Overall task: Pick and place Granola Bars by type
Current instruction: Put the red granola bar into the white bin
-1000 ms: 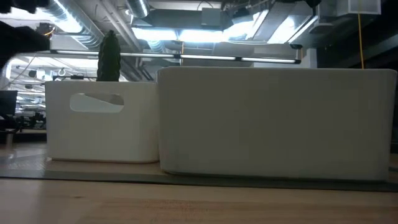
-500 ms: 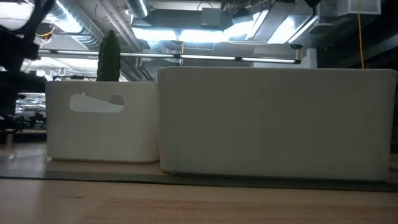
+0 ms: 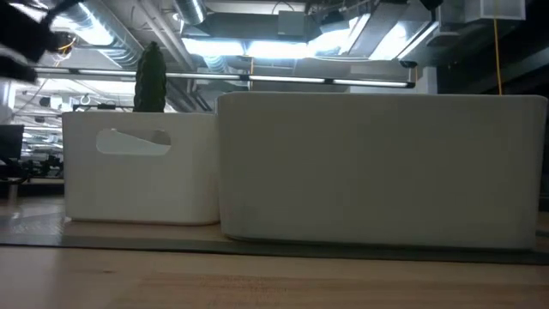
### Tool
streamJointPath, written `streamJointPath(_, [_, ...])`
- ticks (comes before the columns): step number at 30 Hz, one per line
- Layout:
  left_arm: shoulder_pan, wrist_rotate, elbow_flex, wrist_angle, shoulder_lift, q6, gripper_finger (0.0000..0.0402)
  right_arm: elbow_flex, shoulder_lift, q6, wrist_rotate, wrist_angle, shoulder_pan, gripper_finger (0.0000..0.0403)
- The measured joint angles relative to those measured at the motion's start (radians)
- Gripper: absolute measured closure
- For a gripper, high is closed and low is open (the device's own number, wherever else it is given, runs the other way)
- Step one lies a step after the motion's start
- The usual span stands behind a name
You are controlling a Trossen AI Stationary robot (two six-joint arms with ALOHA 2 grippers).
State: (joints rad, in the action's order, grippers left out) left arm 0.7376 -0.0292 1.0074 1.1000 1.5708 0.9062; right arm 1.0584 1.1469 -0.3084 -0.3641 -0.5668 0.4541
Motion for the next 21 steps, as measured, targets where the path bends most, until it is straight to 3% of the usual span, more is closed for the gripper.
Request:
streamJointPath(5, [0.016,0.112,0.156,0.250,-0.163,0.201,0.0392,0.000,0.000,0.000,-0.009,-0.004,0.000,0.0176])
streamJointPath(9, [0.031,0.435,0.341,0.349,-0.268,0.384,0.0391,0.000,0.000,0.004,-0.034,-0.004,0.000,0.0176])
streamJointPath(13, [0.070,0.772,0.472,0.323,-0.323,0.385,0.0389,0.000,0.000,0.024,-0.034,-0.004,0.000,0.0176])
streamJointPath(15, [0.076,0.830,0.508,0.326,-0.331,0.327,0.0389,0.000,0.000,0.029,-0.034,-0.004,-0.001,0.0176])
streamJointPath(21, [0.020,0.875,0.529,0.310,-0.329,0.210,0.0388,0.000,0.000,0.047,-0.035,-0.003,-0.017,0.0176])
